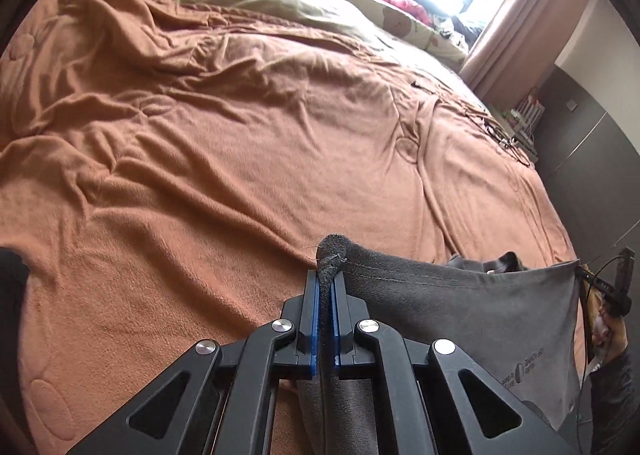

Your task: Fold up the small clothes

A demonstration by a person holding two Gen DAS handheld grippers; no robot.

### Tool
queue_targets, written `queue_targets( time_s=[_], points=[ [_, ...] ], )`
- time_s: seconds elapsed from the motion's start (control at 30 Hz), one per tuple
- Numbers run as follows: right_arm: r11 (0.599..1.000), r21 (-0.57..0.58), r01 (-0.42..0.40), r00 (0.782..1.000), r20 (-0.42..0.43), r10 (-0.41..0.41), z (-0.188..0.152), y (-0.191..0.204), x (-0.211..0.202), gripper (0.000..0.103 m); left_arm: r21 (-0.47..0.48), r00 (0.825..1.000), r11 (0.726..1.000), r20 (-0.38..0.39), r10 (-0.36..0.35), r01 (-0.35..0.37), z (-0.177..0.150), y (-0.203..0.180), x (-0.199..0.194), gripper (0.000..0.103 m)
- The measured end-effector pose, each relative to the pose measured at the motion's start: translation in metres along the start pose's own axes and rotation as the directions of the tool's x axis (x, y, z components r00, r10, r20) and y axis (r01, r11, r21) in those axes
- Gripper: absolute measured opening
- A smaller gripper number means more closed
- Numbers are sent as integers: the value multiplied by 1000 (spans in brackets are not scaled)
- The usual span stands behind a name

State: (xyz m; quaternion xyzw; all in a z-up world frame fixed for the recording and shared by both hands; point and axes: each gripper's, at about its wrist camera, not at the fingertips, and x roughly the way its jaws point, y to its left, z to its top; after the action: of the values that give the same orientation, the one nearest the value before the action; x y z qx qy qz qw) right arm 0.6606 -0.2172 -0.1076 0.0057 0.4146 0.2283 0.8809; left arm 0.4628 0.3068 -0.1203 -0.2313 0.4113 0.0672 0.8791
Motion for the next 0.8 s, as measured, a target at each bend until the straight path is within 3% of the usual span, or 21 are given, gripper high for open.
queue_targets(
  time_s=[0.23,0.4,0.63,0.73,0.8],
  points=[
    [999,-16,33,999,6,-33,6,6,8,4,-30,999,999,22,43,-43,10,10,3,5],
    [997,-46,67,997,-27,-68,12,14,37,3,-27,995,995,-13,98,-99,9,17,29,5],
    [992,-58,116,991,-64,-120,19,15,76,3,-41,991,991,-61,121,-124,6,28,59,5],
    [990,-69,124,984,-119,-132,19,19,92,4,-17,981,988,-126,149,-152,4,25,71,10],
    [988,-61,139,980,-136,-147,20,20,93,8,-3,977,985,-127,173,-174,3,23,68,14]
  ],
)
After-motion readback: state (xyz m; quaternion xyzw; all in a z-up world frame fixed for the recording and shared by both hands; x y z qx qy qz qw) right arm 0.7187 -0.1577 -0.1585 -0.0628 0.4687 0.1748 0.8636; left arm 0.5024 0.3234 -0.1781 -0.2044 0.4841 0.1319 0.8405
